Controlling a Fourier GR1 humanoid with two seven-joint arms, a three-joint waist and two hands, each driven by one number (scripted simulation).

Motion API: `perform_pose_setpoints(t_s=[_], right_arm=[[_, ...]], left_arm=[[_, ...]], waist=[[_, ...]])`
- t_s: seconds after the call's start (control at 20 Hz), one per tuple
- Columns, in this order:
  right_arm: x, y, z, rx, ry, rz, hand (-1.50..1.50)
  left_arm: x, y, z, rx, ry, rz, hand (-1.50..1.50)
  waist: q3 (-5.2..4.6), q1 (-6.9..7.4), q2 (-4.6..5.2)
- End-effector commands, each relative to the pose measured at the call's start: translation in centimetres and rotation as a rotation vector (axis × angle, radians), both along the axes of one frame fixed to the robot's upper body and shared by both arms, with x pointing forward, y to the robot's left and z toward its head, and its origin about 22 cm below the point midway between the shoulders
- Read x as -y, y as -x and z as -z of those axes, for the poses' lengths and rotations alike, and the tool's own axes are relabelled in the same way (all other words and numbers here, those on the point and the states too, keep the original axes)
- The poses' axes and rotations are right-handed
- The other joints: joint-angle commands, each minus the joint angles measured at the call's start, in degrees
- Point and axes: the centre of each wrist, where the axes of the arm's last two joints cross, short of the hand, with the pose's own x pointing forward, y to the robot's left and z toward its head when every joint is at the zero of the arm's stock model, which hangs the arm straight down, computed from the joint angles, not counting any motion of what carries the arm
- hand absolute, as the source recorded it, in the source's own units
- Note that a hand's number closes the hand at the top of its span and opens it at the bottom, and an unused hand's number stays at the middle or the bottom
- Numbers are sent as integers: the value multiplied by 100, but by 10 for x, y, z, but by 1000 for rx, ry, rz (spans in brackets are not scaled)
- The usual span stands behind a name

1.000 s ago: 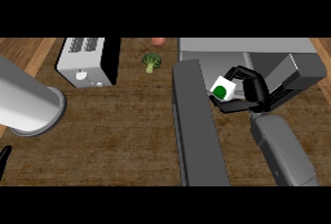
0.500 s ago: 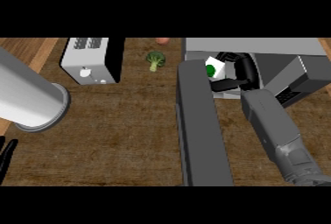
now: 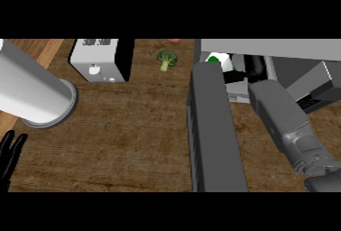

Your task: Pick up the milk, place it into the microwave and close the microwave

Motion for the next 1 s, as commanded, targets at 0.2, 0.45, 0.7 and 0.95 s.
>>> perform_pose_setpoints(t_s=[0.2,0.45,0.7,0.95], right_arm=[[-8,-10,-17,20,56,110,150],[5,-13,-24,2,7,354,150],[10,-14,-27,96,236,434,-150],[10,-13,-25,128,293,469,-150]], left_arm=[[11,-21,2,22,6,21,-150],[8,-11,-6,24,-49,40,-150],[17,-20,-10,28,-74,55,-150],[19,-26,-8,35,-109,52,-150]], waist=[[4,177,138],[10,366,163],[-4,459,232],[6,500,284]])
